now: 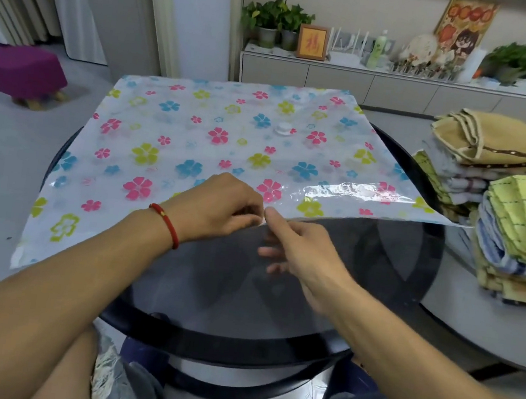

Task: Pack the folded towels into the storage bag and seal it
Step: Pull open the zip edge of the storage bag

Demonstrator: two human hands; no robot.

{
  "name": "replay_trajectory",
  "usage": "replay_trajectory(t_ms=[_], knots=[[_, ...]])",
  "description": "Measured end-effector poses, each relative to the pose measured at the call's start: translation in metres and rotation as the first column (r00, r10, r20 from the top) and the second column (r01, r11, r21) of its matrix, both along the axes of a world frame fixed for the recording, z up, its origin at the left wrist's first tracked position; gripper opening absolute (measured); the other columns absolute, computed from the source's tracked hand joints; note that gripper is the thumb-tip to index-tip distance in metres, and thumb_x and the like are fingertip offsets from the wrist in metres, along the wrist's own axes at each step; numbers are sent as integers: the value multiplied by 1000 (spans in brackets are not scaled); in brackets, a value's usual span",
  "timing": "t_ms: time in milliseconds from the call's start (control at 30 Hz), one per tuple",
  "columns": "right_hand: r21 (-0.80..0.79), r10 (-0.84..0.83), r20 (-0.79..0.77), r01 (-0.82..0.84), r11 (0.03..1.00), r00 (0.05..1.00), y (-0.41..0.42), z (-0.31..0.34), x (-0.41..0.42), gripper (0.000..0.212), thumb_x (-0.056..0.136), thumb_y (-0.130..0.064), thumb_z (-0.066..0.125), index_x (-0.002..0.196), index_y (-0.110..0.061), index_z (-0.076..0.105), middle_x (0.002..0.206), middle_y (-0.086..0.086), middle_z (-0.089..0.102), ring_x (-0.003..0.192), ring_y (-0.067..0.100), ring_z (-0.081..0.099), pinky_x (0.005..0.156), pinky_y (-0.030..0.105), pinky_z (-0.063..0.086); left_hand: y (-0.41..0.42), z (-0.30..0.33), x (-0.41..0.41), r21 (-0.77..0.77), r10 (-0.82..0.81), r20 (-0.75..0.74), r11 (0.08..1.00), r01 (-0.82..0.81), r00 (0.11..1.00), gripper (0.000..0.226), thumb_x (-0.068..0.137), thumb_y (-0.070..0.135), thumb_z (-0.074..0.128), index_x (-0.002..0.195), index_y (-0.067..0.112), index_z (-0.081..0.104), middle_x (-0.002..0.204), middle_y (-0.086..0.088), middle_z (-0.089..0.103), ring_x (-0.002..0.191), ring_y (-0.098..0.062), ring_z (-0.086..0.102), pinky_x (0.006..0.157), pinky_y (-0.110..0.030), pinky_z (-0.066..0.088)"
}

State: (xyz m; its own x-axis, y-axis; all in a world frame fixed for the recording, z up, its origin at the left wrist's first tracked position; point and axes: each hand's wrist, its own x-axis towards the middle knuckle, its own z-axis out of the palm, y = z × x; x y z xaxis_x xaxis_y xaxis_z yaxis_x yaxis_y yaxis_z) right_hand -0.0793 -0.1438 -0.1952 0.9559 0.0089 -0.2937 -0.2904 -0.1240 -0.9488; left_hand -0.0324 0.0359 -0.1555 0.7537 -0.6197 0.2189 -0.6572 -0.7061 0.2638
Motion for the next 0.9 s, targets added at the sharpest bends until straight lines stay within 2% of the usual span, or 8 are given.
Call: replay_trajectory(t_ms=[167, 267, 333, 467, 567, 700, 833, 900], knots=[[202, -136, 55, 122, 972, 989, 10, -5, 15, 27, 96, -33, 72, 96, -7, 77, 100, 16, 77, 91, 17, 75, 66, 23, 59, -5, 9, 1, -59, 48, 38, 997, -46, 998, 15, 94, 25, 61, 91, 14, 72, 83, 1, 71, 73, -15, 59, 71, -33, 47], [202, -150, 121, 123, 972, 981, 6, -5, 18, 30, 97, -27, 72, 85, 0, 76, 83, 21, 71, 81, 16, 69, 75, 25, 58, -7, 12, 1, -106, 89, 48, 991, -83, 995, 15, 95, 23, 59, 91, 14, 69, 85, 1, 71, 77, -19, 62, 74, -37, 48], [167, -161, 145, 136, 977, 976, 5, -1, 20, 36, 95, -27, 73, 79, 5, 71, 71, 15, 60, 70, 19, 59, 69, 31, 54, -8, 13, 1, -141, 110, 44, 985, -103, 993, 14, 95, 21, 57, 91, 12, 67, 86, 0, 70, 79, -21, 62, 75, -39, 49], [237, -177, 86, 152, 959, 980, 7, 4, 24, 41, 88, -20, 78, 85, 18, 64, 73, 17, 56, 68, 26, 53, 59, 37, 48, -11, 12, -1, -101, 129, 29, 987, -125, 991, 9, 95, 13, 53, 90, 11, 60, 85, -3, 65, 79, -24, 57, 75, -40, 47], [151, -165, 148, 143, 978, 975, 11, 5, 26, 50, 86, -25, 78, 83, 21, 57, 74, 10, 48, 71, 24, 42, 66, 39, 38, -12, 11, -1, -118, 168, 13, 979, -165, 986, 8, 93, 6, 51, 87, 8, 57, 85, -7, 62, 78, -27, 55, 72, -42, 46], [97, -167, 185, 151, 984, 968, 14, 2, 23, 44, 82, -26, 77, 81, 16, 66, 72, 10, 49, 70, 22, 42, 66, 38, 39, -14, 8, -2, -116, 198, -24, 973, -199, 980, 9, 91, -1, 50, 89, 5, 57, 87, -9, 63, 79, -24, 52, 70, -36, 42], [1, -165, 200, 168, 986, 966, 12, -1, 20, 30, 78, -22, 79, 58, -2, 71, 51, 5, 37, 55, 20, 32, 55, 35, 32, -12, 10, 1, -112, 245, -47, 962, -249, 968, 10, 90, -1, 50, 87, 6, 57, 87, -9, 64, 79, -24, 54, 70, -35, 43], [-43, -148, 192, 159, 986, 970, 11, -2, 18, 29, 78, -24, 80, 65, 0, 74, 52, 12, 51, 55, 19, 43, 54, 39, 42, -13, 8, 0, -105, 248, -45, 962, -251, 968, 10, 93, 2, 50, 87, 9, 54, 88, -8, 63, 81, -26, 55, 72, -38, 45]])
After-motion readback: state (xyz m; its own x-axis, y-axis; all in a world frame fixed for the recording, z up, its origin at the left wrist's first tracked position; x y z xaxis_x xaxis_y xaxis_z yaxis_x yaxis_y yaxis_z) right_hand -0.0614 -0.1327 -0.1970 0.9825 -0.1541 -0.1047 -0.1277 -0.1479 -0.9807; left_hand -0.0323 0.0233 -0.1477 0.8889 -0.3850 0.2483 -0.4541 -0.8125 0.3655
